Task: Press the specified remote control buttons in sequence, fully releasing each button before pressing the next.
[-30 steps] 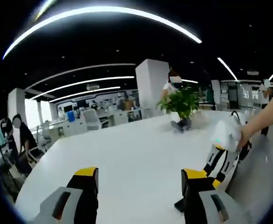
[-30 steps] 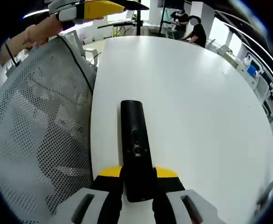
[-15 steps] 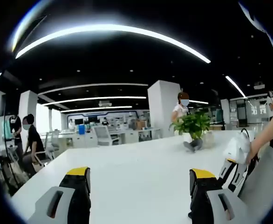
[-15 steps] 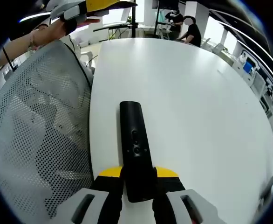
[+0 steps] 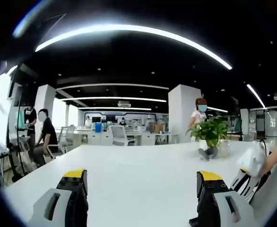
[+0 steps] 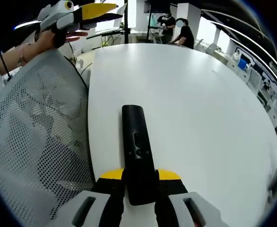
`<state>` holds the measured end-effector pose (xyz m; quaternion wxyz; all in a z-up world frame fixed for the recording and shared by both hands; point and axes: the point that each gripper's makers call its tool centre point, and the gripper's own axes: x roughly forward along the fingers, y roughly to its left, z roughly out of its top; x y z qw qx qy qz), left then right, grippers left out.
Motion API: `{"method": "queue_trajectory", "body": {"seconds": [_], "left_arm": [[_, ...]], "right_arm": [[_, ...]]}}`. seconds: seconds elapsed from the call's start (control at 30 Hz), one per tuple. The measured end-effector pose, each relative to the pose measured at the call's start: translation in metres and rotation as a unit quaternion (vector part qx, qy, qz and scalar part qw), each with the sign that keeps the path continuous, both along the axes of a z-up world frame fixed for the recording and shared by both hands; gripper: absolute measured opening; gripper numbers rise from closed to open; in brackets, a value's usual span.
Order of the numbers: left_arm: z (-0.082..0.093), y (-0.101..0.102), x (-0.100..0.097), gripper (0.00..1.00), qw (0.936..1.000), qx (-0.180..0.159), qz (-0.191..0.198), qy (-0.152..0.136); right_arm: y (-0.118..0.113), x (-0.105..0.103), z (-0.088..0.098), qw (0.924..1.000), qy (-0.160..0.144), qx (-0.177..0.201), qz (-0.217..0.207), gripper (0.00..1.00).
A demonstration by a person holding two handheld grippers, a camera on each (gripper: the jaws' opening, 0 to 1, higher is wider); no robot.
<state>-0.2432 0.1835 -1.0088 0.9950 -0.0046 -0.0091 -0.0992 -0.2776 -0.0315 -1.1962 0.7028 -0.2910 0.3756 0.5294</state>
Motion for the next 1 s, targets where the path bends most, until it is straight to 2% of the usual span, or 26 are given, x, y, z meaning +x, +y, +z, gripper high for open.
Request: {"method": "queue_trajectory", "body": {"seconds": [0.07, 0.17, 0.3, 0.33, 0.43, 0.5, 0.57, 0.63, 1.0], "left_arm": [[0.000, 0.000, 0.000, 1.00, 1.0000, 0.000, -0.001, -0.001], [-0.007, -0.001, 0.002, 1.00, 0.9999, -0.003, -0.004, 0.016], [-0.016, -0.006, 0.003, 1.00, 0.9991, 0.015, -0.016, 0.037], [-0.017, -0.009, 0.003, 1.00, 0.9988, 0.021, -0.022, 0.039], [-0.025, -0.021, 0.002, 1.00, 0.9955, 0.066, -0.044, 0.051], [-0.032, -0.029, 0.002, 1.00, 0.9917, 0.095, -0.060, 0.063], [-0.033, -0.032, 0.001, 1.00, 0.9907, 0.101, -0.064, 0.066], [-0.034, -0.033, 0.001, 1.00, 0.9903, 0.102, -0.066, 0.067], [-0.035, -0.017, 0.002, 1.00, 0.9942, 0.060, -0.043, 0.077]], "right_arm": [[0.000, 0.000, 0.000, 1.0000, 0.000, -0.004, 0.004, 0.22], [0.000, 0.000, 0.000, 0.9999, 0.003, -0.006, 0.008, 0.22], [-0.002, -0.001, 0.001, 0.9996, 0.025, -0.004, 0.013, 0.26], [-0.002, 0.001, 0.003, 0.9997, 0.020, -0.002, 0.014, 0.26], [-0.001, 0.006, 0.006, 0.9995, 0.012, -0.004, 0.028, 0.28], [0.000, 0.002, 0.003, 0.9987, 0.024, -0.013, 0.043, 0.27], [-0.001, 0.001, 0.000, 0.9977, 0.027, -0.024, 0.058, 0.25], [0.000, 0.000, -0.002, 0.9969, 0.023, -0.030, 0.069, 0.21], [0.000, 0.013, -0.001, 0.9944, 0.035, -0.036, 0.093, 0.21]]}}
